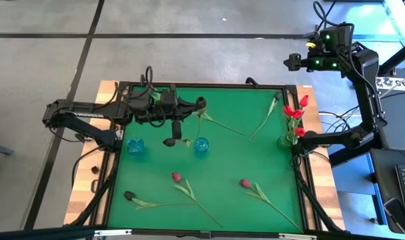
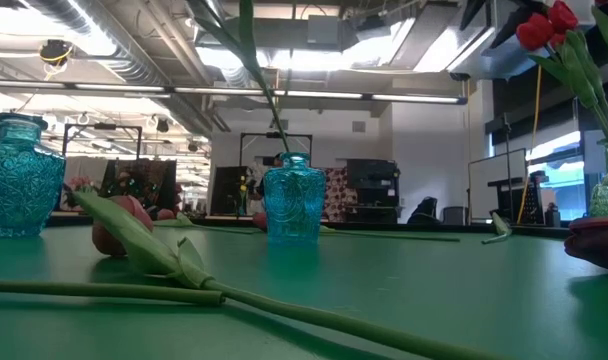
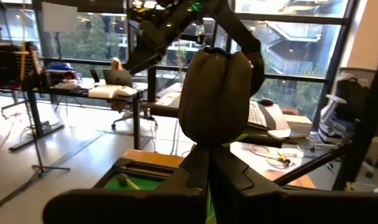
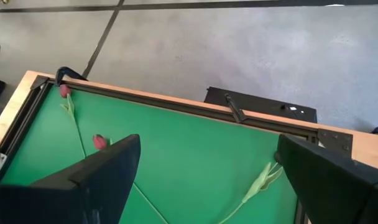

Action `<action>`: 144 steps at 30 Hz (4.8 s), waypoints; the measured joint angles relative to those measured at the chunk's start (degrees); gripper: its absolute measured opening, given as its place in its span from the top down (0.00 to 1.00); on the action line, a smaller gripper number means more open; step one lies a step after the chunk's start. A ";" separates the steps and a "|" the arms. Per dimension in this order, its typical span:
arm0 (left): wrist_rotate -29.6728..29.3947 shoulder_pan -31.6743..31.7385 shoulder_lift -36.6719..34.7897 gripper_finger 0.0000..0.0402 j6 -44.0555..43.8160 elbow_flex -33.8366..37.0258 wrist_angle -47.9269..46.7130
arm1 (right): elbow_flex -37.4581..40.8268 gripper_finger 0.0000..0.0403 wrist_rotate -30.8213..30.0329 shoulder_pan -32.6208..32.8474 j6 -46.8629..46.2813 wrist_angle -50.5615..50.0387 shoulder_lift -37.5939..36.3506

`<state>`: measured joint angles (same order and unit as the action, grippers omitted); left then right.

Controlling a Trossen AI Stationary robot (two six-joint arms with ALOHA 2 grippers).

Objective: Sort flowers into vase by color
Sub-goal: Put the black flower into the right blue flower vase

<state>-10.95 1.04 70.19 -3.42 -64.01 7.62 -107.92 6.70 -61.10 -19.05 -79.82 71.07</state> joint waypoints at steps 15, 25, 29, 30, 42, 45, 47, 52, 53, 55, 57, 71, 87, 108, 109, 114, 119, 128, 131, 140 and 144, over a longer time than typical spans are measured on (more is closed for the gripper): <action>5.19 2.46 5.34 0.99 0.57 0.11 4.61 | 0.00 0.06 -3.65 0.00 -0.46 -5.24 -3.34; 4.47 0.58 8.06 0.99 0.08 0.11 4.93 | -0.02 0.06 -4.19 -0.04 -0.61 -5.86 -4.84; 3.04 -0.08 8.30 0.99 0.53 0.11 4.23 | -0.02 0.06 -4.17 -0.04 -0.61 -6.13 -5.25; 2.57 -0.15 8.24 0.99 0.62 0.11 3.83 | -0.02 0.06 -4.17 -0.04 -0.61 -6.34 -5.31; -0.28 0.29 7.69 0.95 -4.96 0.11 -14.33 | -0.02 0.06 -4.10 -0.04 -0.61 -7.48 -5.99; 0.89 0.78 7.01 0.89 -7.07 0.11 -18.18 | -0.02 0.06 -3.43 -0.04 -0.29 -7.46 -5.99; 2.21 1.10 6.27 0.84 -8.43 0.11 -19.99 | -0.02 0.06 -3.09 -0.04 0.02 -7.44 -5.99; 2.99 2.47 4.08 0.71 -9.52 0.09 -24.03 | -0.02 0.06 -3.11 -0.04 0.38 -7.38 -5.99; 3.00 2.86 3.67 0.69 -9.39 0.09 -25.39 | -0.02 0.06 -3.10 -0.04 0.45 -7.37 -5.99; 3.14 3.67 3.20 0.67 -9.26 -0.06 -27.08 | -0.02 0.06 -3.09 -0.04 0.65 -7.36 -5.99; 3.94 4.60 2.93 0.65 -8.86 -1.13 -30.80 | -0.02 0.06 -3.08 -0.04 0.95 -7.37 -5.99; 12.30 8.82 2.87 0.64 -6.73 -11.16 -52.93 | -0.02 0.06 -2.58 -0.02 1.33 -7.37 -5.97; 13.24 9.13 2.91 0.64 -6.67 -12.24 -65.10 | 0.17 0.06 0.42 -0.02 1.15 -7.20 -5.51; 13.45 4.16 2.94 0.64 -11.82 -13.20 -77.55 | 17.42 0.06 0.43 -0.04 -2.17 1.35 -5.99; 13.56 3.80 2.94 0.64 -12.84 -13.20 -78.61 | 18.12 0.06 0.42 -0.04 -2.70 2.00 -5.99; 14.49 1.62 2.93 0.64 -16.82 -13.18 -82.59 | 20.71 0.06 -0.92 -0.04 -6.21 4.70 -5.97; 14.52 -0.87 2.91 0.64 -18.59 -13.18 -82.91 | 20.74 0.06 -2.85 -0.04 -7.77 5.23 -5.99; 12.66 -2.55 -3.59 0.64 -21.68 -13.11 -84.66 | 20.72 0.06 -7.68 0.59 -13.02 7.61 -5.99; 9.18 -2.55 -8.66 0.64 -23.78 -13.11 -83.79 | 21.11 0.06 -10.62 4.22 -17.30 12.84 -5.93; -2.58 -2.54 -19.76 0.64 -25.16 -13.11 -66.78 | 28.93 0.06 -18.17 16.95 -29.18 32.82 -2.24; -5.14 -2.52 -21.22 0.64 -22.15 -13.11 -58.50 | 30.40 0.06 -18.50 18.49 -30.50 36.36 2.73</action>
<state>-16.09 -1.48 48.96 -25.57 -77.12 -50.87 -77.52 -11.80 -42.61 -49.55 -43.47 73.80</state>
